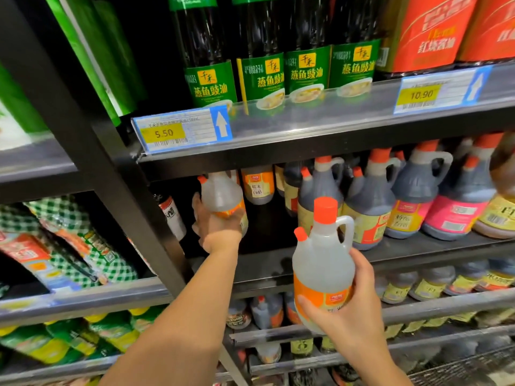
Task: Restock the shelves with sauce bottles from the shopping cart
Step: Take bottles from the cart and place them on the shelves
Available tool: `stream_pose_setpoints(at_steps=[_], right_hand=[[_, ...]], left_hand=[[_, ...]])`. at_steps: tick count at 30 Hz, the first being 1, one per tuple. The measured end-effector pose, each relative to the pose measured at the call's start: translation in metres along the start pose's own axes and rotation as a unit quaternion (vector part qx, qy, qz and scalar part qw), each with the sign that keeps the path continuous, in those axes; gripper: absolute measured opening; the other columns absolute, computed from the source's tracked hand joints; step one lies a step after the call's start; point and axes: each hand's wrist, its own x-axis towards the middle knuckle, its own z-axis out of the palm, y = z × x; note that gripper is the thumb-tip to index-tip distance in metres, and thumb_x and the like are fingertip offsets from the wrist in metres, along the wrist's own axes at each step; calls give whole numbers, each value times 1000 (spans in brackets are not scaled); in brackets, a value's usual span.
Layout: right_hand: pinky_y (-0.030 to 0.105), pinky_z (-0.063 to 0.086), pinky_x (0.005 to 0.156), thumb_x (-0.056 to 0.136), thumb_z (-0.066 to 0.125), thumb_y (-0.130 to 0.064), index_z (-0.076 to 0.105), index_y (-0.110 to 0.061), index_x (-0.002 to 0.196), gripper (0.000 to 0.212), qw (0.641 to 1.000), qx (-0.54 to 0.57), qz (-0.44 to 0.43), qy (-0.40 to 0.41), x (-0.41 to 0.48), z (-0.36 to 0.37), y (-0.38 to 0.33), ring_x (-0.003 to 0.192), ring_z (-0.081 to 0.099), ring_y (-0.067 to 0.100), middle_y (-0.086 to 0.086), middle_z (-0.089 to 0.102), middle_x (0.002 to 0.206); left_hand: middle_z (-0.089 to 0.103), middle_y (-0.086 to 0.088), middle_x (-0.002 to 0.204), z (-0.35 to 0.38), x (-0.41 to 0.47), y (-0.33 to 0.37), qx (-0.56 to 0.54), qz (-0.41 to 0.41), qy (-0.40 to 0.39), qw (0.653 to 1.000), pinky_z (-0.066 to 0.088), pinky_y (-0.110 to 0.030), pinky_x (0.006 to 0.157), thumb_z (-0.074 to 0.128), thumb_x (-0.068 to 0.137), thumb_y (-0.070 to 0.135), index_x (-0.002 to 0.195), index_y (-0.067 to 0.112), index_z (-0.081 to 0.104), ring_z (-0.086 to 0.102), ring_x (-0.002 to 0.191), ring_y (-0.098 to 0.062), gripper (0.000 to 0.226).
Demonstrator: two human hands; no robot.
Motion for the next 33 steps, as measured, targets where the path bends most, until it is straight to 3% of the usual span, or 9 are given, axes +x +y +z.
stream_pose_setpoints(at_steps=[4, 8, 13, 20, 23, 26, 28, 30, 33], right_hand=[[6, 50, 67, 47, 93, -29, 34, -56, 128, 104, 1000, 5, 9, -6, -2, 3, 0, 103, 56, -13, -41, 50, 114], [5, 50, 66, 49, 94, -25, 34, -56, 128, 104, 1000, 6, 15, -8, -2, 5, 2, 102, 56, -13, -42, 48, 113], [6, 50, 63, 50, 94, -24, 31, -60, 125, 104, 1000, -14, 22, -1, 1, 8, 2, 101, 54, -16, -46, 47, 110], [3, 47, 63, 50, 94, -27, 31, -60, 125, 102, 999, -25, 21, 11, 3, 13, -3, 99, 55, -16, -43, 50, 110], [1, 46, 63, 51, 93, -29, 30, -57, 128, 103, 999, -31, 17, 18, 6, 18, -8, 99, 54, -17, -45, 49, 109], [6, 49, 64, 53, 92, -30, 27, -55, 130, 103, 999, -46, -9, 14, 11, 25, -17, 99, 56, -14, -45, 47, 110], [9, 51, 68, 55, 91, -30, 27, -54, 131, 102, 998, -49, -28, 9, 15, 31, -25, 101, 57, -10, -42, 48, 112], [6, 49, 72, 57, 91, -27, 27, -51, 133, 102, 998, -40, -43, 7, 19, 39, -34, 102, 57, -11, -40, 49, 112], [1, 44, 70, 59, 90, -19, 28, -40, 137, 102, 997, -32, -65, 19, 28, 55, -40, 101, 54, -17, -47, 46, 109]], left_hand=[[44, -4, 148, 4, 11, -2, -122, -41, 3, 992, 37, -38, 107, 87, 68, 18, 148, 29, 28, 47, 132, -29, 100], [41, -3, 148, 8, 1, -11, -116, 18, 33, 992, 28, -12, 97, 78, 80, 11, 146, 20, 39, 44, 133, -25, 77], [21, -4, 160, 13, -1, -18, -63, 50, 3, 997, 21, -38, 119, 66, 93, 21, 156, 22, 20, 25, 146, -28, 78], [19, -5, 161, 10, -9, -13, -130, -8, -6, 991, 29, -35, 115, 56, 99, 26, 156, 14, 17, 29, 145, -28, 70], [23, -8, 159, -5, -24, -5, -130, 49, -5, 990, 28, -18, 107, 57, 99, 27, 155, 10, 21, 32, 142, -23, 69], [49, 17, 129, -28, -49, -2, -148, 100, -58, 982, 36, -16, 93, 58, 97, 31, 141, 33, 38, 49, 116, 4, 48], [50, 27, 115, -48, -66, -8, -128, 132, -127, 975, 34, -9, 84, 55, 98, 37, 127, 43, 39, 48, 106, 16, 34], [50, 19, 129, -70, -81, -18, -108, 144, -196, 964, 31, -6, 90, 53, 97, 43, 130, 36, 41, 46, 118, 10, 36], [46, 17, 141, -102, -102, -26, -110, 122, -277, 947, 35, -22, 108, 51, 87, 56, 140, 37, 37, 43, 130, 4, 58]])
